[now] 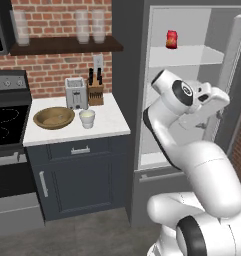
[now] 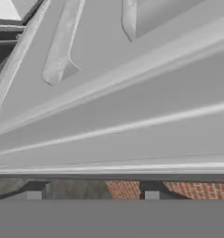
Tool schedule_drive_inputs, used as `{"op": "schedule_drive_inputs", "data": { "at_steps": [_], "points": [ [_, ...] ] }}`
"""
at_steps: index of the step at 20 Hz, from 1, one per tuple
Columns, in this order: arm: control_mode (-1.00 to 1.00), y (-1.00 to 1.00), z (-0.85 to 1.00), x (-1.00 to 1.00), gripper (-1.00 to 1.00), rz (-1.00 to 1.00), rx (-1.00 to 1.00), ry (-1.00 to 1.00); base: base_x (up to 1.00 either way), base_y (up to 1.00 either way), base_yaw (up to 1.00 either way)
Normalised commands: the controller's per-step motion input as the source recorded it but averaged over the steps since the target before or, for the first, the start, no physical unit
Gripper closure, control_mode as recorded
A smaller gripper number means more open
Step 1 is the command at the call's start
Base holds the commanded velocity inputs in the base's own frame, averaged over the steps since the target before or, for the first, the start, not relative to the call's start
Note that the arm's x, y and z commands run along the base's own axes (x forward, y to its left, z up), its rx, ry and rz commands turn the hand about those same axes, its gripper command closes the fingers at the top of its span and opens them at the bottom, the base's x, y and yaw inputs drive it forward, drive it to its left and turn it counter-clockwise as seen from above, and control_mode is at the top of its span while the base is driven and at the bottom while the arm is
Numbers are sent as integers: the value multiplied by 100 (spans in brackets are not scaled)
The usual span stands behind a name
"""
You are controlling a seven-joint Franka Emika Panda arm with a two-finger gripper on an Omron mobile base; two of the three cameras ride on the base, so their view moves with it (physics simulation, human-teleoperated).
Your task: Grab a lemon wedge from the fridge and one ice cube from the ice bowl, and put them in the glass of lemonade.
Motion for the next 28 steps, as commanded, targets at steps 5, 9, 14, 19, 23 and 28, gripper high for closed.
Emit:
{"op": "schedule_drive_inputs", "data": {
  "at_steps": [5, 9, 14, 19, 23, 28],
  "points": [
    [-100, -100, -40, -45, -100, -17, 0, 0, 0, 0, 0],
    [-100, -100, -37, -39, -100, -16, 0, 0, 0, 0, 0],
    [-100, -100, -30, -7, -100, -10, 0, 0, 0, 0, 0],
    [-100, -100, -36, 0, -100, -10, 0, 0, 0, 0, 0],
    [-100, -100, -17, -3, -100, -13, 0, 0, 0, 0, 0],
    [-100, -80, -9, -23, -100, -13, 0, -3, 0, 0, 0]
  ]
}}
